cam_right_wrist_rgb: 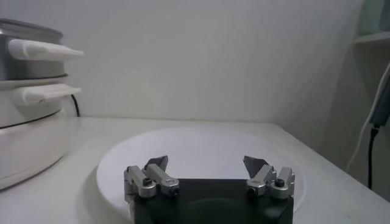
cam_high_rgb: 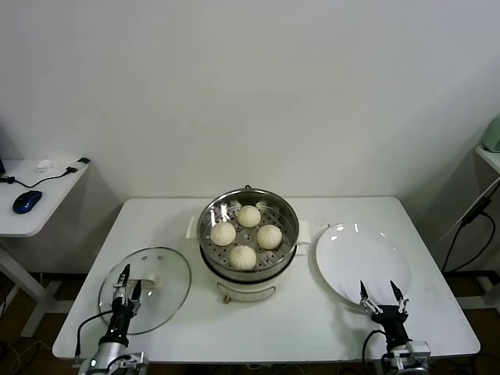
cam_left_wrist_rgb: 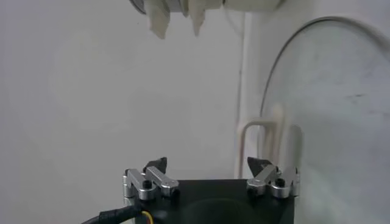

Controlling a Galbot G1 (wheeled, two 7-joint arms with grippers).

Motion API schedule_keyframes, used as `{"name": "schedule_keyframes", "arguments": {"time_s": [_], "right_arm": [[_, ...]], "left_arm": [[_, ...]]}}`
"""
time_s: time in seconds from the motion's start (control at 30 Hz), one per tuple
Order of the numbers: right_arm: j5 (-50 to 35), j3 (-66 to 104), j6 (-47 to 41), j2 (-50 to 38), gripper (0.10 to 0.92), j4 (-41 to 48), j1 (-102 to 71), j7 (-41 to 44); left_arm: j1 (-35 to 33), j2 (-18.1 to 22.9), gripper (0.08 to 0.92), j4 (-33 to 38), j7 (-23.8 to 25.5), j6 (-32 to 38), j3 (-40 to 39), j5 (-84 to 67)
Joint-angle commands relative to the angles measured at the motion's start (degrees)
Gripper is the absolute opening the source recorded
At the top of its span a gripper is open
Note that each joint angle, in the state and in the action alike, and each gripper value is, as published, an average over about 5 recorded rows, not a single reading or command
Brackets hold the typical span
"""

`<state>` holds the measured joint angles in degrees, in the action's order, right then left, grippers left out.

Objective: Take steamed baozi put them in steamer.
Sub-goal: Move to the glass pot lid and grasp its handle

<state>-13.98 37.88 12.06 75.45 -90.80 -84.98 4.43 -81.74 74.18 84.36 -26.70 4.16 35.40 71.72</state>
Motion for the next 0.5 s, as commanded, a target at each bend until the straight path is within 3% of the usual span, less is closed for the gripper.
{"name": "schedule_keyframes", "arguments": {"time_s": [0.03, 0.27, 0.5], "right_arm": [[0.63, 0.13, 0.23, 0.30, 0.823, 0.82, -0.04, 0.22], [0.98, 0.05, 0.28, 0.50, 0.823, 0.94, 0.00, 0.43], [1.17, -0.08, 0.34, 0.63, 0.823, 0.43, -0.56, 0.86]], "left_arm": [[2.74, 0.02, 0.823, -1.99, -0.35, -0.47, -0.58, 2.92], [3.81, 0.13, 0.814, -6.18, -1.80, -0.37, -1.02, 5.16], [5.22, -0.96, 0.636, -11.30, -3.34, 0.20, -0.93, 6.95]]}}
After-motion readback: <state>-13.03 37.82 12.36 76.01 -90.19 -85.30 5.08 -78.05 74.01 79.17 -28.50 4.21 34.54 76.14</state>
